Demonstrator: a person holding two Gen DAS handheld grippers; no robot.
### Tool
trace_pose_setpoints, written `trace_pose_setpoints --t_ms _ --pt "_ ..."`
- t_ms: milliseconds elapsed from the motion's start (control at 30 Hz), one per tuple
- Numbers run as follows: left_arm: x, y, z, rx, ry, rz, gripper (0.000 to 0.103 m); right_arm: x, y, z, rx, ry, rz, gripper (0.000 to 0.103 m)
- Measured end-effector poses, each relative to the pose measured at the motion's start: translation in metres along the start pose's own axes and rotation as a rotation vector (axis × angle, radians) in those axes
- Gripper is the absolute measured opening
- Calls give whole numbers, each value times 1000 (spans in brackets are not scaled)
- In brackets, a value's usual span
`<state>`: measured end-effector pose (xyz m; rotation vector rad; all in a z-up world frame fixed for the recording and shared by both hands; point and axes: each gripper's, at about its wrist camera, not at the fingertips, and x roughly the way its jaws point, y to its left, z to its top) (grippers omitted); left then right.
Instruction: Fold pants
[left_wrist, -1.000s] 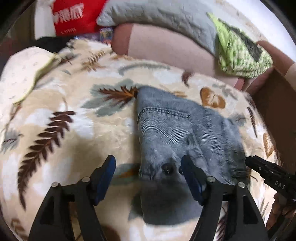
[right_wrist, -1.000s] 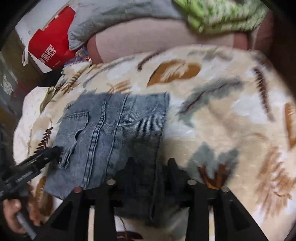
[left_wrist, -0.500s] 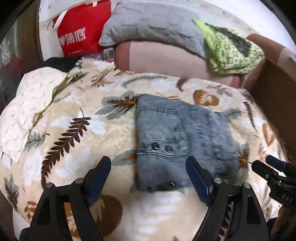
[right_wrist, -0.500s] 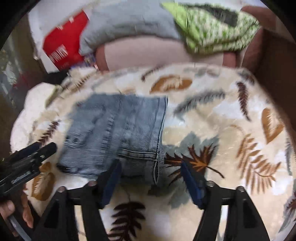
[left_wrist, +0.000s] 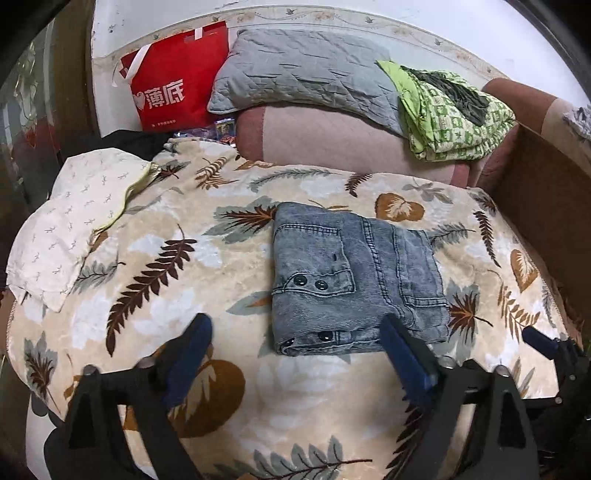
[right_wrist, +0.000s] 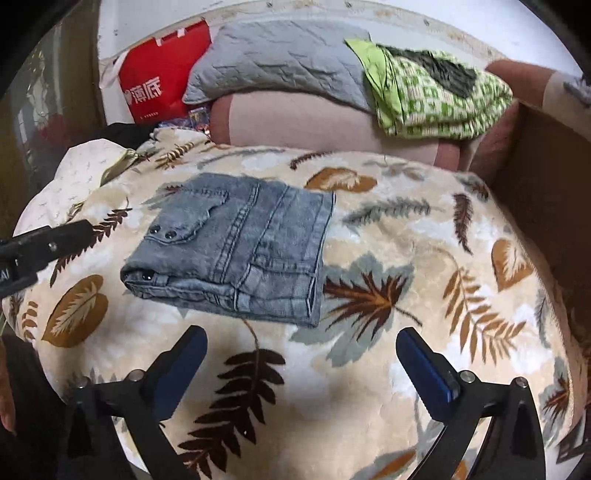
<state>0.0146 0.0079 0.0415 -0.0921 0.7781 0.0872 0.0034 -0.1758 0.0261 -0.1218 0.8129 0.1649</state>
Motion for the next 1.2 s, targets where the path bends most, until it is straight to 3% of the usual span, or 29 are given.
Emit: trace_pose_setpoints --t_ms 400,700,1033,1200 --pt "9 -4 11 -5 41 -26 95 10 10 6 -102 30 -58 103" --pt "14 -4 18 15 50 -13 95 9 13 16 -104 22 -64 103" --pt "21 3 22 -14 51 -94 102 9 21 22 -121 28 -69 103" --pt "26 -3 25 16 53 -61 102 12 23 25 -122 38 -79 103"
